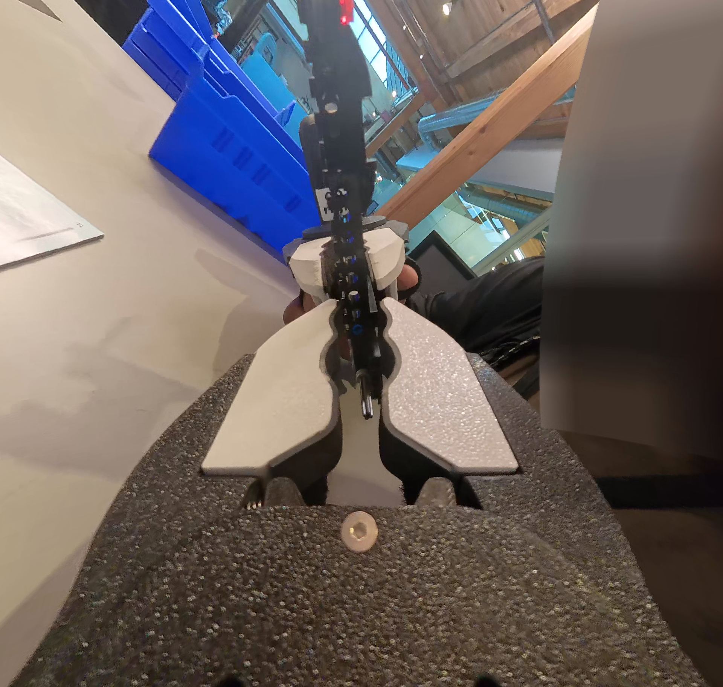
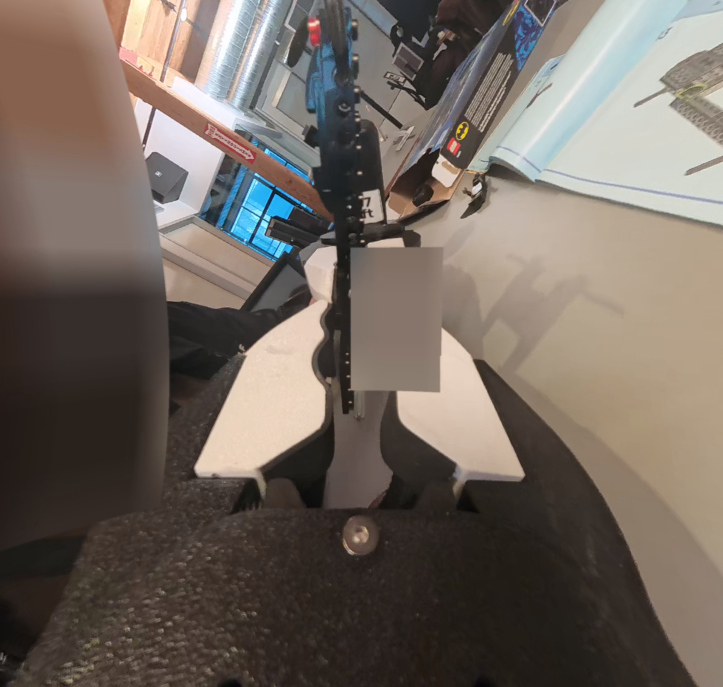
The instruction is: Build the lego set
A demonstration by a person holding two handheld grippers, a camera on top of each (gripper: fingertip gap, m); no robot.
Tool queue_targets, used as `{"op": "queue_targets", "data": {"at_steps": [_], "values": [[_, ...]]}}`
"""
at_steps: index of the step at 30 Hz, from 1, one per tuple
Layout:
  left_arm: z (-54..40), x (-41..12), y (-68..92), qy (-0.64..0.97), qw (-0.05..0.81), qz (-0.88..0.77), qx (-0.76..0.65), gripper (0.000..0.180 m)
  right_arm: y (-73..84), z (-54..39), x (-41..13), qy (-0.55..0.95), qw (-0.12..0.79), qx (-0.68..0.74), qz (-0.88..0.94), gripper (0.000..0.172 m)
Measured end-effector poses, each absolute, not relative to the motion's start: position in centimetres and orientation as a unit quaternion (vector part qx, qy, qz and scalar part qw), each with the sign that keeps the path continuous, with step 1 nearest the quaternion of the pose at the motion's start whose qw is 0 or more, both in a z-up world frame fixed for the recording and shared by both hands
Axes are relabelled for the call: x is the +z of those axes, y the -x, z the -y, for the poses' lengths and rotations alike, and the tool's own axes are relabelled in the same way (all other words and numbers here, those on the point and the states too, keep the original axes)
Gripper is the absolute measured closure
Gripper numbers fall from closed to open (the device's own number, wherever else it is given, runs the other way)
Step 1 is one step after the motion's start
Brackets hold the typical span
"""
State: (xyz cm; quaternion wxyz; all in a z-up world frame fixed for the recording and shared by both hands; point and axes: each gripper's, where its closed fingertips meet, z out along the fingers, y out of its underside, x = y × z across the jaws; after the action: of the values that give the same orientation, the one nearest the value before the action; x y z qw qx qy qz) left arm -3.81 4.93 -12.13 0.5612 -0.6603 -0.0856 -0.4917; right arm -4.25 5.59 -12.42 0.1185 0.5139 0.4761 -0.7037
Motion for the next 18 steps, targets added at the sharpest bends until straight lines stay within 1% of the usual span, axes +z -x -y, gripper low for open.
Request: {"op": "queue_targets", "data": {"at_steps": [3,5,9,10,11,13,15,18], "values": [[-5.01,-12.21,4.33,0.656,0.56,0.102,-0.495,0.165,4.29,-6.0,-12.41,-0.513,0.11,-0.699,-0.486,0.15],[-5.02,-12.2,4.49,0.654,0.56,0.108,-0.497,0.165,4.18,-5.85,-12.47,-0.51,0.106,-0.696,-0.495,0.156],[-5.08,-12.46,4.55,0.656,0.55,0.12,-0.504,0.165,4.33,-5.94,-12.65,-0.513,0.099,-0.698,-0.49,0.157],[-5.1,-12.56,4.58,0.658,0.547,0.122,-0.503,0.165,4.4,-5.99,-12.78,-0.516,0.099,-0.696,-0.49,0.155],[-5.09,-12.6,4.54,0.658,0.545,0.122,-0.505,0.165,4.48,-6.04,-12.94,-0.52,0.097,-0.692,-0.491,0.149],[-5.05,-12.67,4.23,0.663,0.54,0.116,-0.505,0.165,4.52,-6.01,-13.05,-0.522,0.098,-0.69,-0.491,0.148],[-5.09,-12.79,4.06,0.668,0.539,0.113,-0.5,0.165,4.4,-5.87,-12.92,-0.516,0.1,-0.694,-0.492,0.155],[-5.06,-12.78,4.05,0.667,0.538,0.114,-0.503,0.165,4.35,-5.81,-12.84,-0.513,0.093,-0.696,-0.494,0.156]]}}
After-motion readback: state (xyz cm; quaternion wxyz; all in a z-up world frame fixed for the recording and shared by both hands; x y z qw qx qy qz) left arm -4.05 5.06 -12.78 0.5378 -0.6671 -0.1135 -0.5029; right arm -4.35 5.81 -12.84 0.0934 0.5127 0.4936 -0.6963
